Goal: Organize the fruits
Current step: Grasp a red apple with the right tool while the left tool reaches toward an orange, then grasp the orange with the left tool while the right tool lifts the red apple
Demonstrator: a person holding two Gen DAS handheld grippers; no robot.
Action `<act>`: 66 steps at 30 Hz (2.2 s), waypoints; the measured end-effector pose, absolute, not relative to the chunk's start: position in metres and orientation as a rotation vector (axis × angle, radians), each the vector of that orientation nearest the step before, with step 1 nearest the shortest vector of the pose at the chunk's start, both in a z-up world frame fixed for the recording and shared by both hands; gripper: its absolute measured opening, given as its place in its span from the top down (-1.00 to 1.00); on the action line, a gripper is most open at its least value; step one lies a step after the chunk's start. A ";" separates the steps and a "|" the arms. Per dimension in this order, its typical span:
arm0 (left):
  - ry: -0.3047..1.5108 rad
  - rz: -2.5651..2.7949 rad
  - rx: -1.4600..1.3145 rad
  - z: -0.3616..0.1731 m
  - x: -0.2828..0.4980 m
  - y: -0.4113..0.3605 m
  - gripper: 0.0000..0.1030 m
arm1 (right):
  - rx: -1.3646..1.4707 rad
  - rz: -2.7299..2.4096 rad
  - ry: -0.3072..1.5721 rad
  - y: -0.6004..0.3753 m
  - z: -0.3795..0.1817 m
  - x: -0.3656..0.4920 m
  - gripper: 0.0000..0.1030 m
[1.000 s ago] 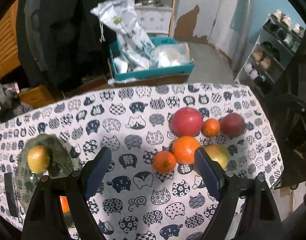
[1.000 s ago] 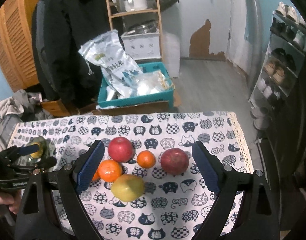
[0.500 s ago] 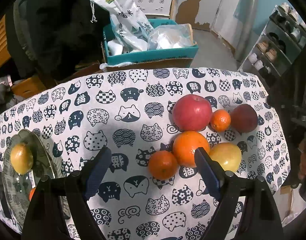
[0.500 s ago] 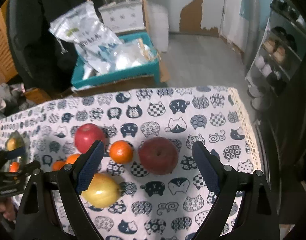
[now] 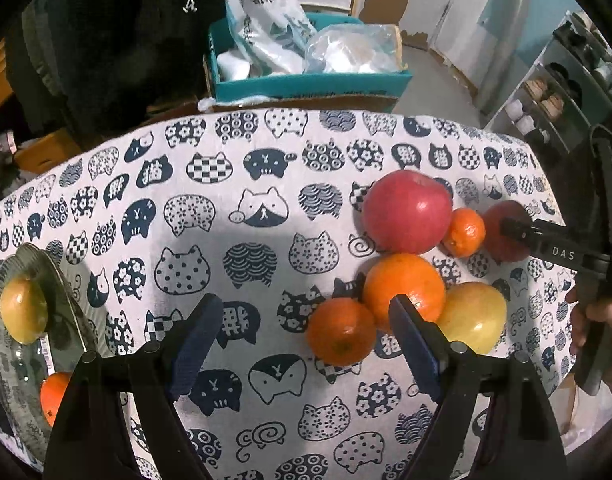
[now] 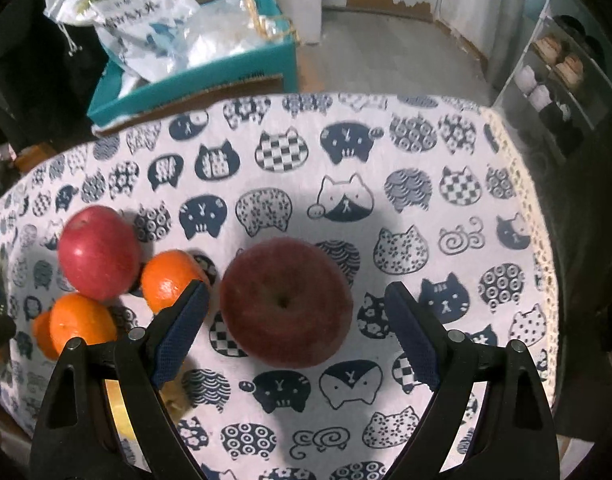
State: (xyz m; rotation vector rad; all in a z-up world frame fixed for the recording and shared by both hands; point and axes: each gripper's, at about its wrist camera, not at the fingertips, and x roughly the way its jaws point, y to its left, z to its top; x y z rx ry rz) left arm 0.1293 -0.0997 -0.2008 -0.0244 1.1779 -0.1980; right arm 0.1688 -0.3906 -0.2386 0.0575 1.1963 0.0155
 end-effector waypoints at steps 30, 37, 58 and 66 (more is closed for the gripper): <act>1.232 -0.283 0.116 -0.253 0.122 -0.123 -0.65 | 0.149 0.088 1.115 -0.373 -0.195 0.143 -0.43; 1.204 -0.305 0.167 -0.255 0.123 -0.128 -0.58 | 0.147 0.110 1.098 -0.366 -0.183 0.131 -0.43; 1.079 -0.328 0.164 -0.200 0.100 -0.117 0.11 | 0.090 0.147 0.989 -0.343 -0.138 0.109 -0.43; 0.980 -0.337 0.142 -0.152 0.089 -0.122 0.11 | 0.071 0.167 0.919 -0.332 -0.110 0.096 -0.43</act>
